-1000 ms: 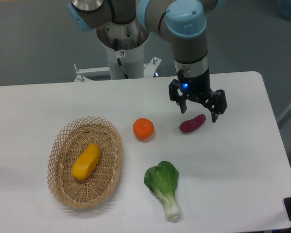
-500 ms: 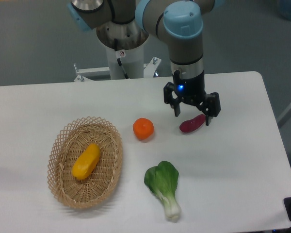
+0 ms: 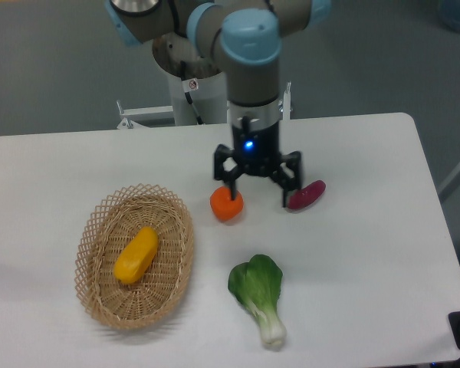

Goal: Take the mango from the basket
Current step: 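Move the open gripper over the wicker basket above the yellow mango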

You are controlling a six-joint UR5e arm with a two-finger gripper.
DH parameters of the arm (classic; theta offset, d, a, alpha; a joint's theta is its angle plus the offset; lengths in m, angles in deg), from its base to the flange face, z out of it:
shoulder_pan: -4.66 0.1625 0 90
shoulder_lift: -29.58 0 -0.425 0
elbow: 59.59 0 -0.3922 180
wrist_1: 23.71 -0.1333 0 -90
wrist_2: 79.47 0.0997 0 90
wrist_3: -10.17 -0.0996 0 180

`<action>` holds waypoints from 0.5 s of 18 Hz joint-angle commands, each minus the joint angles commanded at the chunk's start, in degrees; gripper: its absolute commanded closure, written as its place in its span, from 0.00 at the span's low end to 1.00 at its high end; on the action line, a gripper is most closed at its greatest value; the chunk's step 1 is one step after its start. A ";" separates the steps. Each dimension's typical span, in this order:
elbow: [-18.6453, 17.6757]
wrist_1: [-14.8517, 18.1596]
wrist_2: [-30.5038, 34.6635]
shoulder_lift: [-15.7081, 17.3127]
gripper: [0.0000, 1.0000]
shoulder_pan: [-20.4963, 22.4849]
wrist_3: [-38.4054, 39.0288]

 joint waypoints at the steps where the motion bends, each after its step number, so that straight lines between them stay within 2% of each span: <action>1: 0.00 -0.09 0.09 -0.62 0.00 -1.50 1.67; 6: 0.17 -0.17 0.35 -5.71 0.00 -7.21 4.77; 9: 0.26 -0.26 0.09 -6.86 0.00 -8.19 4.77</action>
